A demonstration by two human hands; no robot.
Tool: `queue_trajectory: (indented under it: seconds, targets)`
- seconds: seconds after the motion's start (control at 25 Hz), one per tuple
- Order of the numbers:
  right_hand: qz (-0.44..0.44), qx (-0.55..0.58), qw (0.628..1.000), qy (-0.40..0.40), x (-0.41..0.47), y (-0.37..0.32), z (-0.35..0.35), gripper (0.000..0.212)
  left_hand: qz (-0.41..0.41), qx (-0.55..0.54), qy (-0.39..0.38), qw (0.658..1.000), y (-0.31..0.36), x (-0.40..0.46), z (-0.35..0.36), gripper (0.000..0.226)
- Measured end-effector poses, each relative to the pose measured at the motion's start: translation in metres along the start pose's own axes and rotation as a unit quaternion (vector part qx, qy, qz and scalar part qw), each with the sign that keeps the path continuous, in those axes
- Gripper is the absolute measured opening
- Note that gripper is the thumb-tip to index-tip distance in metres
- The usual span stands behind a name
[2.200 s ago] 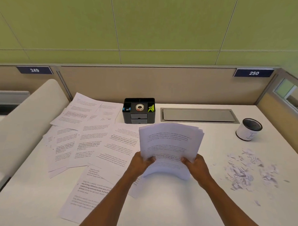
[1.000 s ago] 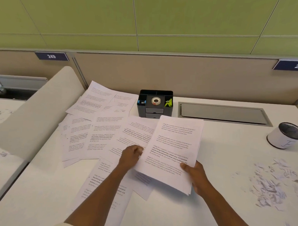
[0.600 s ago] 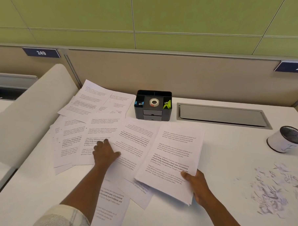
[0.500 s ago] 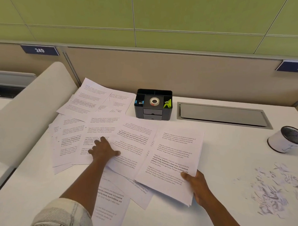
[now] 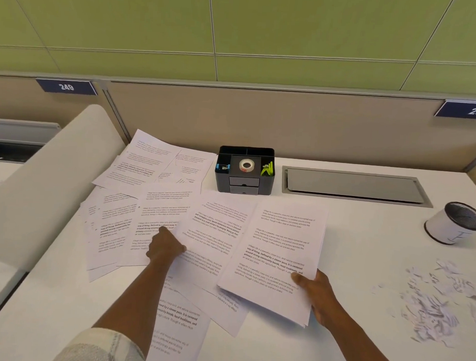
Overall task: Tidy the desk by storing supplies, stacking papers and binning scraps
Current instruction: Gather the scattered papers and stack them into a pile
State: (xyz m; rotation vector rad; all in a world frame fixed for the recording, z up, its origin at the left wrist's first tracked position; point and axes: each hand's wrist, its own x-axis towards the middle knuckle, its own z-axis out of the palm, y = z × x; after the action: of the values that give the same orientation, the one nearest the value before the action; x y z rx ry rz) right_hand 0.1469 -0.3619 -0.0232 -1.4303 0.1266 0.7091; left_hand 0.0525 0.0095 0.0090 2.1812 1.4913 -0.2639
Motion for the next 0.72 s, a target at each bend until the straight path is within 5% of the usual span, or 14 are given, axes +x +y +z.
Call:
queue_trajectory:
  seconds: [0.28, 0.72]
  targets:
    - [-0.029, 0.004, 1.000, -0.009, -0.010, -0.005, -0.005, 0.031, 0.049, -0.160, -0.063, 0.984, -0.022, -0.010, -0.011, 0.033]
    - [-0.051, -0.001, 0.999, 0.009, -0.017, -0.012, -0.011, 0.028, 0.198, -0.367, -0.167, 0.893, -0.051, -0.052, -0.052, 0.023]
